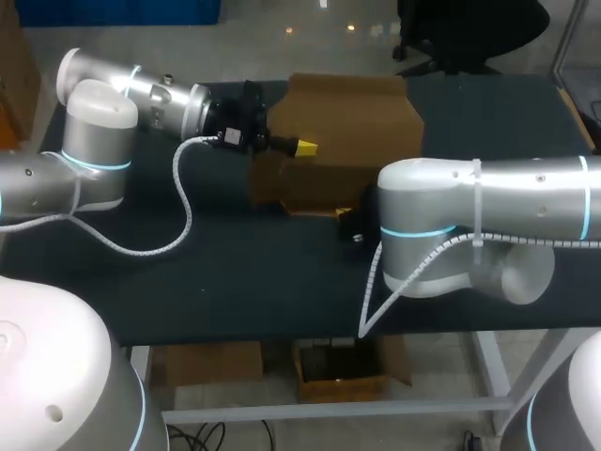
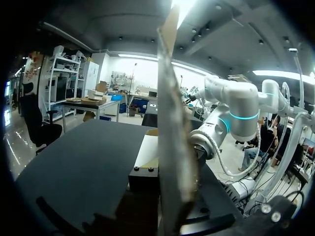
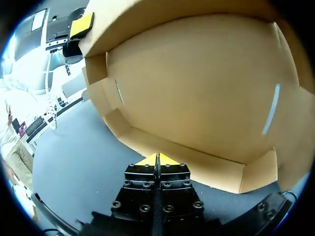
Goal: Assemble the packaging by folding the flat box into shape, placing the metal phone stand inside, and closing the box properly
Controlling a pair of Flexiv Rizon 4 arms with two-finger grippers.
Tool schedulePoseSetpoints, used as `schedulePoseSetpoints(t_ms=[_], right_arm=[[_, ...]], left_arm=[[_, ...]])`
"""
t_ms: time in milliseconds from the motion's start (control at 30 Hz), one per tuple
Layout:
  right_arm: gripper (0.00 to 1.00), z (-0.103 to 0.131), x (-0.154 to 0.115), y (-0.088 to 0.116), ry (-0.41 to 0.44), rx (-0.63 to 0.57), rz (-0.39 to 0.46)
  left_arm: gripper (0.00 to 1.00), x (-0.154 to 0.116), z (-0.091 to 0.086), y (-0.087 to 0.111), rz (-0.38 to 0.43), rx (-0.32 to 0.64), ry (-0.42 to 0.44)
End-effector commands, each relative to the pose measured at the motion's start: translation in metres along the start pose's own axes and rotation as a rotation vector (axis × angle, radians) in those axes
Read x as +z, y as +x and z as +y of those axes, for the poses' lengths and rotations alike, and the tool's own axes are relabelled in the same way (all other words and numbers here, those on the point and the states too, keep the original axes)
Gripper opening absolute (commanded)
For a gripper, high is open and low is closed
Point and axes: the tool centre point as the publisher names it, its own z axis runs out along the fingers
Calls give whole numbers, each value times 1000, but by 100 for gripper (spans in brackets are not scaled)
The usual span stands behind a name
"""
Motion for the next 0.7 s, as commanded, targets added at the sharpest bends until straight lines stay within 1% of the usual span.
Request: schedulePoseSetpoints(t_ms=[33, 200, 267, 500, 533, 600, 633, 700], right_arm=[[0, 2, -30, 6, -46, 0, 20], [0, 6, -55, 13, -63, -2, 44], [0, 6, -64, 13, -59, -6, 33], [0, 5, -95, 9, -76, -9, 49], [0, 5, -99, 9, -79, -6, 63], [0, 4, -106, 9, -74, -8, 64], [0, 4, -111, 9, -70, -7, 80], [0, 3, -120, 9, -60, -10, 87]], left_arm=[[0, 1, 2, 0, -1, -1, -2], [0, 1, 2, 0, -1, -1, -2], [0, 1, 2, 0, -1, -1, -2], [0, 1, 2, 0, -1, -1, -2], [0, 1, 2, 0, -1, -1, -2], [0, 1, 2, 0, -1, -1, -2], [0, 1, 2, 0, -1, -1, -2], [0, 1, 2, 0, -1, -1, -2]])
